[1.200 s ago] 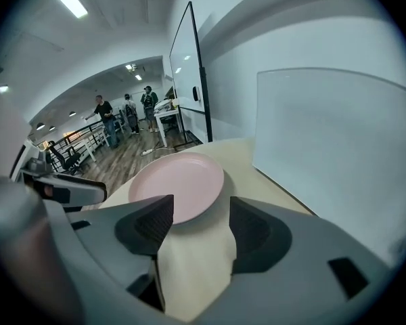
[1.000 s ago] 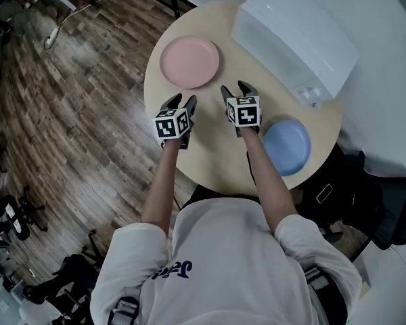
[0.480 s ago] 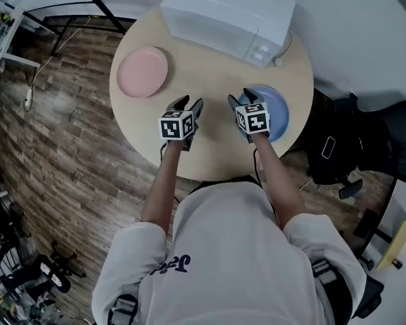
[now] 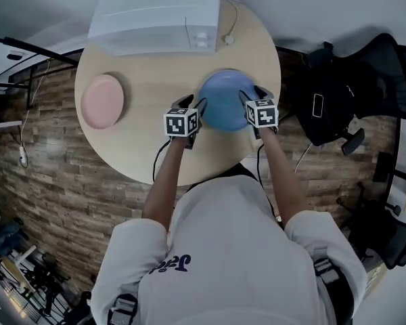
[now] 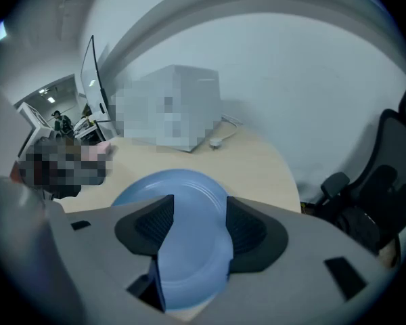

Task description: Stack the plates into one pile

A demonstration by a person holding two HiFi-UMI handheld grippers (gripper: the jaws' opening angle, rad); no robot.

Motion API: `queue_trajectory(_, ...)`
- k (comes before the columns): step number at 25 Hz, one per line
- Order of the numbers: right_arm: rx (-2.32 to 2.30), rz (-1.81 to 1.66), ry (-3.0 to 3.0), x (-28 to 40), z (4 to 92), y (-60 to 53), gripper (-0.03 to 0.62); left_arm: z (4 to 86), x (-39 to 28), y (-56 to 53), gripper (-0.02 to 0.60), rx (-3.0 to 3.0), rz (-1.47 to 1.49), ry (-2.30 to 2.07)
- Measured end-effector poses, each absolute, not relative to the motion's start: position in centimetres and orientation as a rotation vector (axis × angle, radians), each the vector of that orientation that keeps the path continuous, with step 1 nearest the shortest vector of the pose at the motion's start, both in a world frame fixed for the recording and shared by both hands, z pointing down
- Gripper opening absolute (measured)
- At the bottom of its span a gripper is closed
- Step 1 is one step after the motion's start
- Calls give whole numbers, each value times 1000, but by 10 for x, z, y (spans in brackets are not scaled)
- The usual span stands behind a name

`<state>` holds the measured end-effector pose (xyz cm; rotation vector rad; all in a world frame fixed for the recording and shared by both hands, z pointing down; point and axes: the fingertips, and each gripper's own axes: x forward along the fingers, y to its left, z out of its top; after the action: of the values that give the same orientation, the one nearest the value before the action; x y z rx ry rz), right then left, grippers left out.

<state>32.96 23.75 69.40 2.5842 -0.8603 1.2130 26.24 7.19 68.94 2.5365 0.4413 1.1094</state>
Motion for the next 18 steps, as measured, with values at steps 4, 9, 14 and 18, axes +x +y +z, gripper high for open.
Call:
queue_trajectory(4, 2597, 1320, -751, 326, 721, 281, 249, 715, 263, 91, 209, 2509, 1200, 452)
queue_trajectory(9, 2610, 1413, -700, 315, 745, 305, 163, 741, 254, 94, 198, 2489, 1292, 403)
queue_trajectory(14, 2623, 1450, -690, 316, 758, 309, 113, 748, 259, 85, 154, 2484, 1284, 337)
queue_trajectory(18, 2610, 1463, -691, 314, 761, 308, 86, 753, 254, 79, 142, 2472, 1309, 302)
